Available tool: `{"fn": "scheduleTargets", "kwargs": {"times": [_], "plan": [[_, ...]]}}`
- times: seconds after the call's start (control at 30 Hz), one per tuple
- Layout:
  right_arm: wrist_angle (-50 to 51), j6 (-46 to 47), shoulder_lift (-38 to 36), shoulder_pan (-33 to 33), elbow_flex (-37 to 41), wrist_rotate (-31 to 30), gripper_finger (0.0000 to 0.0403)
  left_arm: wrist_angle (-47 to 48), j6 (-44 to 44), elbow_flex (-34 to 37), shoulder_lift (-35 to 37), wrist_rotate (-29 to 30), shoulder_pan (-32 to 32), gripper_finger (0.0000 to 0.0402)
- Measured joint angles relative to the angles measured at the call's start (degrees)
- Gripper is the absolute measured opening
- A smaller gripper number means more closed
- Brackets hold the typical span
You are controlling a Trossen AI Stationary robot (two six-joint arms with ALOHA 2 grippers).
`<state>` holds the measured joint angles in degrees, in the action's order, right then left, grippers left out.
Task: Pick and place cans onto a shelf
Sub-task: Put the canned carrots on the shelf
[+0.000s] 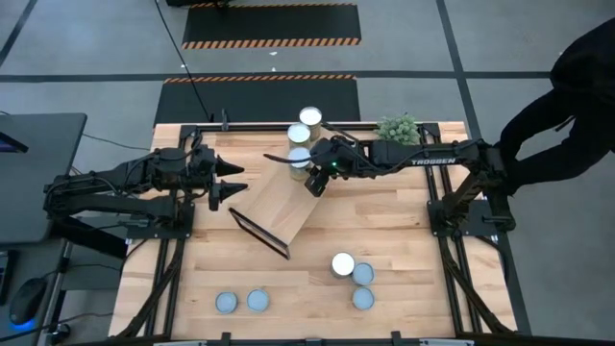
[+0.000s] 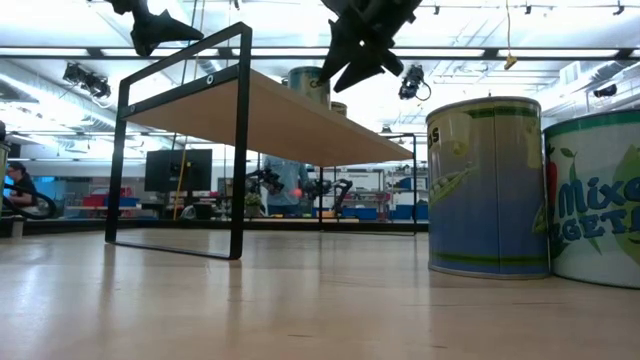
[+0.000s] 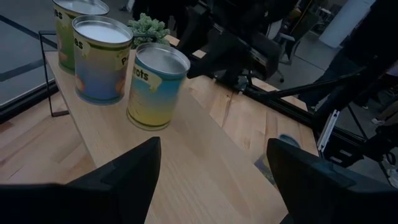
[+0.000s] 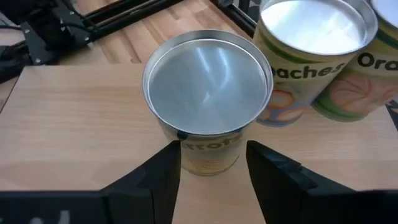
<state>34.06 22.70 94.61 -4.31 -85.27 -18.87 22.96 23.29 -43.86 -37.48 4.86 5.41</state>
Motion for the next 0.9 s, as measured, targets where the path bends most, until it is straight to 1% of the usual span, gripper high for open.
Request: {"fn": "scheduleTargets", "kwargs": {"times": [0.07,0.2,0.27,0.47,0.57,0.67,0.9], "plan": [[0.2,0.3,0.0,-0.1,0.0,0.9,0.0189,0.0,0.0,0.0,0.0,0.0,0.0,0.0299],[1.2,1.3,0.0,1.4,0.0,5.6,0.0189,0.0,0.0,0.0,0.0,0.0,0.0,0.0299],[1.5,1.0,0.0,2.0,0.0,6.5,0.0189,0.0,0.0,0.0,0.0,0.0,0.0,0.0299],[2.0,-2.1,0.0,1.5,1.1,1.9,0.0189,0.0,0.0,0.0,0.0,0.3,0.0,0.0299],[1.6,-2.3,0.1,0.6,3.1,2.6,0.0189,0.0,0.0,0.0,0.0,0.4,0.0,0.0299],[-1.6,-3.1,0.1,0.3,5.7,3.4,0.0189,0.0,0.0,0.0,0.0,0.4,0.0,0.0299],[-9.0,-4.9,0.1,0.1,9.0,2.5,0.0189,0.0,0.0,0.0,0.0,0.4,0.0,0.0299]]}}
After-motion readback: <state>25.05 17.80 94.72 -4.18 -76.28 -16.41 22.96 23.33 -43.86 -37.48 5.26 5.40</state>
